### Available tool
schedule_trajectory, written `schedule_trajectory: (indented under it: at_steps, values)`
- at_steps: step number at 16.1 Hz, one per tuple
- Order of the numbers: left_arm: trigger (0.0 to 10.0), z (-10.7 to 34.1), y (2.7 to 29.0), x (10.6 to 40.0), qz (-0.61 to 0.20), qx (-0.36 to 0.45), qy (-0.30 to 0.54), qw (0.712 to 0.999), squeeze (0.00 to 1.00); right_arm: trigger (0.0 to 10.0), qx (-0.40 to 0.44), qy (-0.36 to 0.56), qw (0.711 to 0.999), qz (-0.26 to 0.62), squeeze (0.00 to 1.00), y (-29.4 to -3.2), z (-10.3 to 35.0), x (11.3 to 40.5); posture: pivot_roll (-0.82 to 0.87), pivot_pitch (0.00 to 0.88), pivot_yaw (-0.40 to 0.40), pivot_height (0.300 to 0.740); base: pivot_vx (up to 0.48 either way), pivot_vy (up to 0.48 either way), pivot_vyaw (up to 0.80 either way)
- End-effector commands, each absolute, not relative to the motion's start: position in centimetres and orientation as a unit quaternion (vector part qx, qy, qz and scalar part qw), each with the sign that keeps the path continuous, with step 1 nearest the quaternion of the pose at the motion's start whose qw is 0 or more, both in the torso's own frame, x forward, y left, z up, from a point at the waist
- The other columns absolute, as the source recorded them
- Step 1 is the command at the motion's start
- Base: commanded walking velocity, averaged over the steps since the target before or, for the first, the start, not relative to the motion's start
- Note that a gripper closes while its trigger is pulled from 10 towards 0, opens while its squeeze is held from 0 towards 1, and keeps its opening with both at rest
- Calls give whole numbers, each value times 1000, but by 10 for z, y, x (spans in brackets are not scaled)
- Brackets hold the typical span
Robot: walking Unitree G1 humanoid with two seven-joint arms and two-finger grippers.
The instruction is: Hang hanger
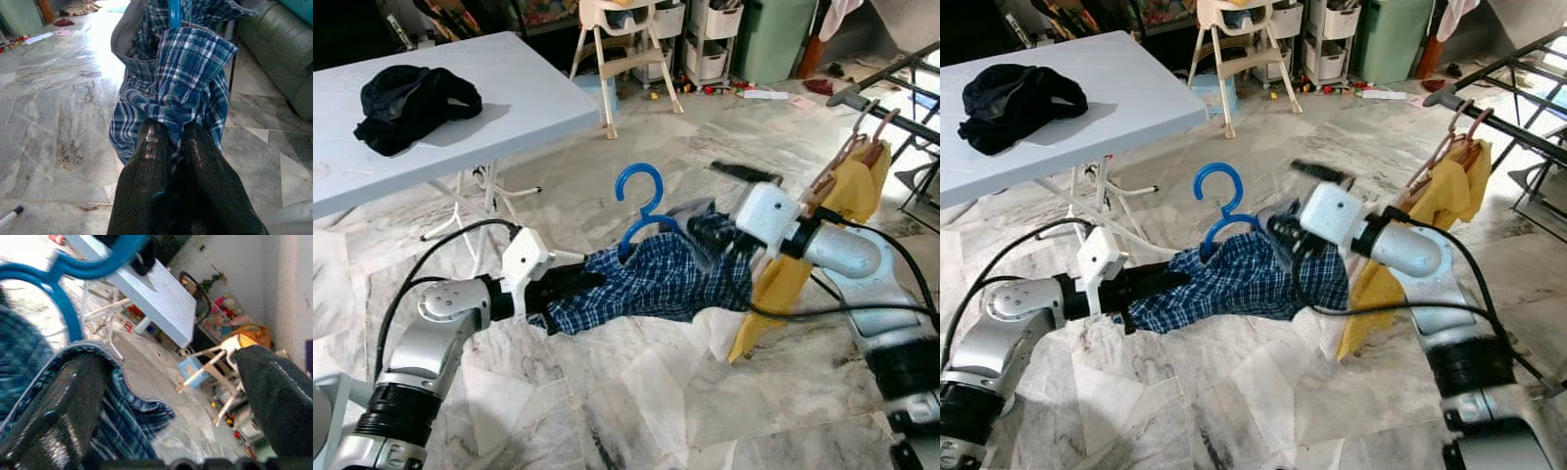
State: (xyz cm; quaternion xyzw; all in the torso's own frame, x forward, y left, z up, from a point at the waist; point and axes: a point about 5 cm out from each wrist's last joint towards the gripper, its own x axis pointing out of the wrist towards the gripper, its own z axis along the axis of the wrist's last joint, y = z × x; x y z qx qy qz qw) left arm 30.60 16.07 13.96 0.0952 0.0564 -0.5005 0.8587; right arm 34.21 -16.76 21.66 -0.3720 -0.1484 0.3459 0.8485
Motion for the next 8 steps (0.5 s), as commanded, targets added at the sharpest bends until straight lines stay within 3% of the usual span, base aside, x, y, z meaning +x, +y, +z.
schedule_trajectory:
  at_steps: [1,3,4,8]
  values:
    - [0,143,160,306,-509,110,49,852,0,10000,-389,-159,844,332,1000,-173,224,344,-146,44,29,740,0,0,0]
    - [0,142,163,307,-506,112,50,854,0,10000,-423,-93,816,384,1000,-186,209,338,-146,45,28,740,0,0,0]
    - [0,144,167,309,-497,114,48,859,0,10000,-416,-48,813,404,1000,-197,201,335,-146,44,29,740,0,0,0]
    - [0,149,176,314,-473,121,41,872,0,10000,-409,-7,819,402,1000,-222,207,334,-144,46,30,740,0,0,0]
